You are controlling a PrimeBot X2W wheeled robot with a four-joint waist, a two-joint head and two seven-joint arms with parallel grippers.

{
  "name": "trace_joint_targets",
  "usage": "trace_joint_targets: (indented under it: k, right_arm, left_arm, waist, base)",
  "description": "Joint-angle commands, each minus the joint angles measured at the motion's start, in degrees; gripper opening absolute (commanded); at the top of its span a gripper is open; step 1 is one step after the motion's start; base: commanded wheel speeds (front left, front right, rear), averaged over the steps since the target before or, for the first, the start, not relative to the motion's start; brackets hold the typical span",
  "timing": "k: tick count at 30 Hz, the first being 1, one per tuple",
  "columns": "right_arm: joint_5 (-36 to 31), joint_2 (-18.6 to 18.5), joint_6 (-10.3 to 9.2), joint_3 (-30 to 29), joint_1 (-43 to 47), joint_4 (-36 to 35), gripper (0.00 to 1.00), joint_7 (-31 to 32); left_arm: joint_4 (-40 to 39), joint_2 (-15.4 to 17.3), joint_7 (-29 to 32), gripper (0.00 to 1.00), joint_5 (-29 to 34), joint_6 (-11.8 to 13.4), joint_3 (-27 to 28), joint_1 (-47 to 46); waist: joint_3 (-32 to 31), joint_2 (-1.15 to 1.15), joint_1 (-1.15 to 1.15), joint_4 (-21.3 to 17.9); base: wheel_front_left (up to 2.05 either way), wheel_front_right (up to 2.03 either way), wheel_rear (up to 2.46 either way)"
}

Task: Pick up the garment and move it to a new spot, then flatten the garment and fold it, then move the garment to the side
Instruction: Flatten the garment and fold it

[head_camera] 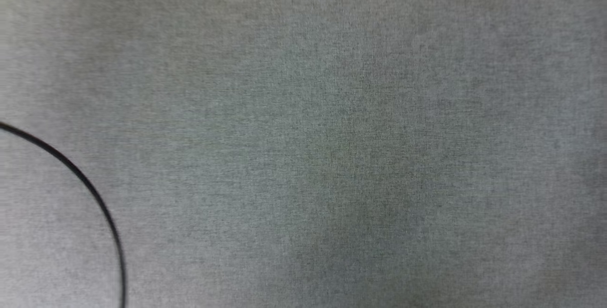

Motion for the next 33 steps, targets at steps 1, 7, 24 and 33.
trace_joint_targets:
  k: [1,7,24,33]
  right_arm:
    - [0.1,0.6,-0.08,0.5,2.5,1.3,0.0,-1.1]
    - [1.9,1.2,-0.07,3.1,13.0,5.6,0.0,-4.4]
    - [21.2,-4.2,-0.08,14.7,41.5,5.3,0.0,-2.1]
    - [29.3,-9.5,-0.08,17.6,54.9,-2.2,0.0,1.4]
  left_arm:
    - [-0.5,-0.7,-0.4,0.0,0.0,-0.2,-0.3,3.9]
    - [-4.8,-3.0,-0.5,0.0,0.5,0.9,1.0,21.4]
    - [-14.7,-0.1,3.7,0.0,-4.3,1.3,0.0,68.3]
    - [-26.8,4.7,11.0,0.0,-7.7,3.2,-2.9,84.4]
  waist:
    - [-1.5,0.0,-0.01,0.3]
    - [-6.3,0.0,-0.01,0.4]
    - [-22.7,0.0,-0.01,0.3]
    - [-28.3,0.0,-0.01,0.5]
  base:
    - [0.0,0.0,0.0]
    - [0.0,0.0,0.0]
    - [0.0,0.0,0.0]
    - [0.0,0.0,0.0]
